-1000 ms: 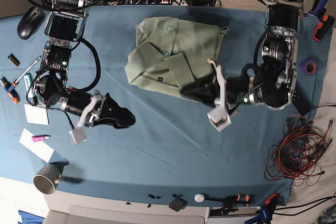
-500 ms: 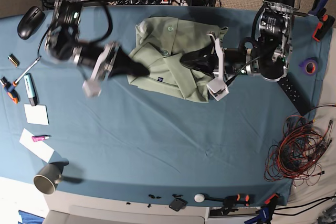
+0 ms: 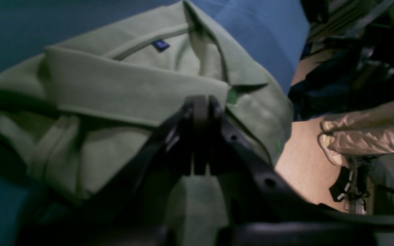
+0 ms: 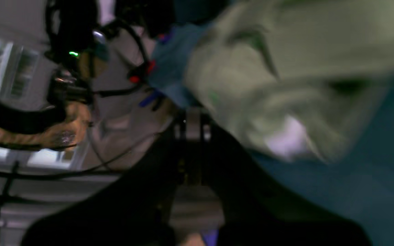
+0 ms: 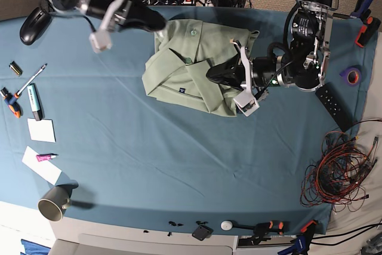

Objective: Fold the T-shirt properly
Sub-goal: 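Lower the right gripper onto the collar edge of the green bundle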

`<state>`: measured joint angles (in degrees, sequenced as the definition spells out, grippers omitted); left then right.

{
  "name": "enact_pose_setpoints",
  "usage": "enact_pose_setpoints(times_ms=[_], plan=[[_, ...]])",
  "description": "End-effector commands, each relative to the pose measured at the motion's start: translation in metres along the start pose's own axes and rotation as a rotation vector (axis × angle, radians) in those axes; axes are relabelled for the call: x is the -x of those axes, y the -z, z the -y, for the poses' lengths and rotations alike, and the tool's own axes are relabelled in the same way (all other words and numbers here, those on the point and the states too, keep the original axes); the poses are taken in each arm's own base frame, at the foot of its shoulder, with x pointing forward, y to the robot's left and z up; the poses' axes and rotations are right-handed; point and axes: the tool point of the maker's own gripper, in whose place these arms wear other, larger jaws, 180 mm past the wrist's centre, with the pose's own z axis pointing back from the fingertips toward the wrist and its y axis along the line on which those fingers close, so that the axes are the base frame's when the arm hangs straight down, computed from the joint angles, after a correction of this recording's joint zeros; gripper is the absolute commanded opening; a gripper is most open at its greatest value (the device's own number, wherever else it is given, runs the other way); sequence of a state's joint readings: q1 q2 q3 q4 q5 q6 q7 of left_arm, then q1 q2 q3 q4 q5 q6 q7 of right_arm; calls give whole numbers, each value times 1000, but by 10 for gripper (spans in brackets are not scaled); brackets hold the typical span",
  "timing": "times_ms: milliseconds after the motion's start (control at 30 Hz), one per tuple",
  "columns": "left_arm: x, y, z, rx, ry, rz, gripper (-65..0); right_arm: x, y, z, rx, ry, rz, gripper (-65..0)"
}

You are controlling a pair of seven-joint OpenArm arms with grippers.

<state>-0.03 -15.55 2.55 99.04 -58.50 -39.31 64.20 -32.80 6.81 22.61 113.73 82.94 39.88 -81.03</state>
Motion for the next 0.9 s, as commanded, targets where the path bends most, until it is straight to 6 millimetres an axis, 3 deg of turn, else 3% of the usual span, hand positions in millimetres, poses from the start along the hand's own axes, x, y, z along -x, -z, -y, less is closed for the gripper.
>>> enact_pose_setpoints(times_ms=[0,133,233,333,367,667,867], plan=[[-17,-3,3,14,28,52,-650,-9,-9,2,24,-14,38,-650],[-17,-3,3,14,27,53,-650,-8,-32,38,232,-8,56,-650],[-17,-3,3,16,27,55,-650,-6,-28,51,301,-13,37,-650],[-17,-3,3,16,27,55,-650,3,-13,48,285,-23,-22,-437],[-17,-3,3,16,27,54,-650,8,-7,46,274,-30,-49,-400],[-17,-3,3,13,28,51,-650,32,37,15,134,-80,-189,-392],[-16,-3,3,13,28,51,-650,33,33,32,212,-132,-249,-392]])
